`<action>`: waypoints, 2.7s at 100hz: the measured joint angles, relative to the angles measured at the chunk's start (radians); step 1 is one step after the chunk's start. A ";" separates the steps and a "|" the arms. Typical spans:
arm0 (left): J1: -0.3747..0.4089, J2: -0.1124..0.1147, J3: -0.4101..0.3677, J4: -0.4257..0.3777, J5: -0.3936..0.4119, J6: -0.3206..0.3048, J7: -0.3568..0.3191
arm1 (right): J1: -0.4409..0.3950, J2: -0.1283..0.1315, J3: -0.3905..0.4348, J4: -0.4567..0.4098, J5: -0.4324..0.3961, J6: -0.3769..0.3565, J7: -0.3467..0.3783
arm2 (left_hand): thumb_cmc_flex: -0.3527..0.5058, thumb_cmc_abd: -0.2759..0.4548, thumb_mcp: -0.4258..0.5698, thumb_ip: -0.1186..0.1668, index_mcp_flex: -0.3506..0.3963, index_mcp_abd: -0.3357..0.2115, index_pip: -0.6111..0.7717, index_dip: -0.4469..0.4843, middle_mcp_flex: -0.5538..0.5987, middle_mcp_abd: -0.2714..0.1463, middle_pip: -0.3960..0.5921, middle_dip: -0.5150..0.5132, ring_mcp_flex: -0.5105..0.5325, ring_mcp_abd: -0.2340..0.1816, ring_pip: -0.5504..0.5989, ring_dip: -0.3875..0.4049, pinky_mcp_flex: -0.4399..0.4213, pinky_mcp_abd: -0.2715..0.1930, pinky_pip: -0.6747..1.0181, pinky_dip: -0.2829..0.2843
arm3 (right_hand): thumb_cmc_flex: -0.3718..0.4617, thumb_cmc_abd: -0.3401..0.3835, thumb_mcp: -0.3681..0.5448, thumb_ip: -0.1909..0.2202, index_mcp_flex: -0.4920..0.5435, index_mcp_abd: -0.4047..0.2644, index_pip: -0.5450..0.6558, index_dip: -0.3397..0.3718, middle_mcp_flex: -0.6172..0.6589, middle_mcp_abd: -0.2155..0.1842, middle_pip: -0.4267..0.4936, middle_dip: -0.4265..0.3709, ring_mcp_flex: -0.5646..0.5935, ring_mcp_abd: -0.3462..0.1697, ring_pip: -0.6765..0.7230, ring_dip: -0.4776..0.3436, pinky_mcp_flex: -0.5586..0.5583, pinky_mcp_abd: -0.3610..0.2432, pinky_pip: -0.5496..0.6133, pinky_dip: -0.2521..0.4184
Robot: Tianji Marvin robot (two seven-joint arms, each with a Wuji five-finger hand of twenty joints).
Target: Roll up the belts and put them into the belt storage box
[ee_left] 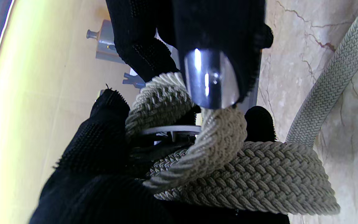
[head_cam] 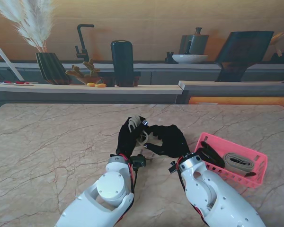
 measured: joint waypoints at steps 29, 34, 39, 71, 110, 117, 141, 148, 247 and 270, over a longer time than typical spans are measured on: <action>0.007 -0.005 0.000 -0.018 -0.020 0.016 0.023 | 0.062 0.001 -0.057 0.078 -0.066 -0.088 -0.029 | 0.049 0.043 -0.047 0.002 -0.066 0.044 -0.004 -0.026 -0.032 0.000 0.001 0.013 -0.007 0.000 -0.015 0.000 0.017 -0.011 -0.013 -0.016 | 0.225 0.042 0.036 -0.025 0.032 -0.138 0.270 -0.176 0.131 -0.063 0.010 0.000 0.068 -0.028 0.023 0.002 0.014 -0.003 0.016 -0.019; 0.008 -0.006 0.000 -0.018 -0.021 0.018 0.024 | 0.072 0.001 -0.065 0.085 -0.075 -0.075 -0.040 | 0.049 0.043 -0.015 0.002 -0.066 0.039 -0.003 -0.021 -0.031 0.000 0.001 0.035 -0.007 0.000 -0.016 0.000 0.035 -0.018 -0.025 -0.028 | 0.225 0.042 0.036 -0.025 0.049 -0.172 0.291 -0.179 0.142 -0.065 0.027 0.002 0.069 -0.028 0.026 0.006 0.014 -0.003 0.016 -0.019; 0.008 -0.006 0.000 -0.018 -0.027 0.020 0.024 | 0.077 0.001 -0.066 0.087 -0.068 -0.074 -0.035 | 0.060 0.043 0.006 0.002 -0.066 0.038 0.001 -0.012 -0.029 0.000 0.001 0.056 -0.001 -0.002 -0.021 -0.001 0.052 -0.020 -0.029 -0.037 | 0.225 0.042 0.036 -0.025 0.059 -0.183 0.297 -0.182 0.143 -0.066 0.053 0.004 0.069 -0.028 0.033 0.009 0.013 -0.003 0.016 -0.019; 0.013 0.010 -0.027 -0.044 -0.047 0.102 -0.099 | -0.032 0.010 0.094 -0.035 -0.095 -0.092 0.055 | 0.002 0.021 0.035 0.014 -0.072 0.051 0.036 0.068 0.035 0.002 0.325 0.300 0.279 -0.033 0.458 0.214 0.358 0.047 0.420 0.047 | 0.139 -0.006 0.036 -0.025 0.034 -0.285 0.261 -0.201 0.107 -0.064 0.015 -0.009 0.044 -0.028 0.032 0.011 -0.011 -0.003 0.016 -0.019; -0.025 0.076 -0.018 0.016 0.058 0.105 -0.320 | -0.094 0.036 0.234 -0.102 -0.170 -0.162 0.051 | -0.329 -0.243 0.563 0.013 -0.058 0.075 0.077 0.301 0.083 -0.047 0.437 0.406 0.375 -0.098 0.623 0.298 0.483 -0.013 0.477 -0.008 | 0.131 -0.005 0.090 -0.023 -0.044 -0.226 0.121 -0.116 0.019 -0.065 -0.055 -0.009 -0.005 -0.049 -0.061 0.010 -0.011 -0.028 -0.021 -0.009; -0.030 0.086 -0.016 0.024 0.061 0.090 -0.344 | -0.086 0.043 0.238 -0.105 -0.158 -0.179 0.125 | -0.355 -0.266 0.597 0.013 -0.058 0.076 0.009 0.266 0.083 -0.050 0.437 0.416 0.377 -0.103 0.623 0.300 0.483 -0.016 0.479 -0.012 | 0.084 -0.016 0.116 -0.021 -0.098 -0.196 0.037 -0.077 -0.040 -0.065 -0.096 -0.009 -0.046 -0.051 -0.109 -0.013 -0.012 -0.040 -0.036 0.001; -0.043 0.116 -0.009 0.043 0.066 0.050 -0.452 | -0.015 0.064 0.199 -0.070 -0.143 -0.204 0.204 | -0.505 -0.393 0.710 -0.047 -0.081 0.103 -0.231 0.030 0.050 -0.051 0.404 0.426 0.387 -0.137 0.624 0.322 0.509 -0.053 0.480 -0.023 | 0.061 -0.052 0.128 -0.021 -0.246 -0.083 -0.059 -0.065 -0.206 -0.064 -0.147 -0.020 -0.083 -0.060 -0.167 -0.050 -0.014 -0.066 -0.052 0.001; -0.048 0.123 -0.004 0.049 0.079 0.039 -0.459 | 0.009 0.065 0.181 -0.055 -0.132 -0.203 0.216 | -0.528 -0.406 0.734 -0.048 -0.111 0.110 -0.267 -0.005 0.040 -0.051 0.397 0.427 0.391 -0.144 0.624 0.322 0.517 -0.061 0.480 -0.027 | 0.034 -0.052 0.138 -0.021 -0.246 -0.076 -0.059 -0.055 -0.206 -0.064 -0.146 -0.020 -0.083 -0.060 -0.167 -0.051 -0.014 -0.066 -0.055 0.003; -0.068 0.117 0.032 0.115 0.231 -0.045 -0.337 | 0.178 0.056 0.002 0.098 0.080 -0.322 0.281 | -0.716 -0.491 0.885 -0.071 -0.291 0.150 -0.403 -0.188 -0.019 -0.051 0.365 0.427 0.401 -0.209 0.652 0.323 0.558 -0.103 0.481 -0.043 | 0.151 -0.060 0.215 -0.089 -0.044 -0.048 0.158 -0.117 0.062 -0.115 -0.009 0.053 0.010 -0.095 -0.013 0.043 0.020 -0.063 -0.056 0.037; -0.078 0.120 0.038 0.128 0.254 -0.041 -0.323 | 0.205 0.053 -0.028 0.129 0.126 -0.351 0.307 | -0.766 -0.510 0.870 -0.091 -0.291 0.150 -0.403 -0.199 -0.014 -0.051 0.365 0.427 0.402 -0.209 0.665 0.323 0.558 -0.103 0.481 -0.043 | 0.170 -0.087 0.257 -0.100 -0.044 -0.048 0.183 -0.139 0.083 -0.113 -0.011 0.052 0.020 -0.095 -0.012 0.051 0.028 -0.063 -0.056 0.037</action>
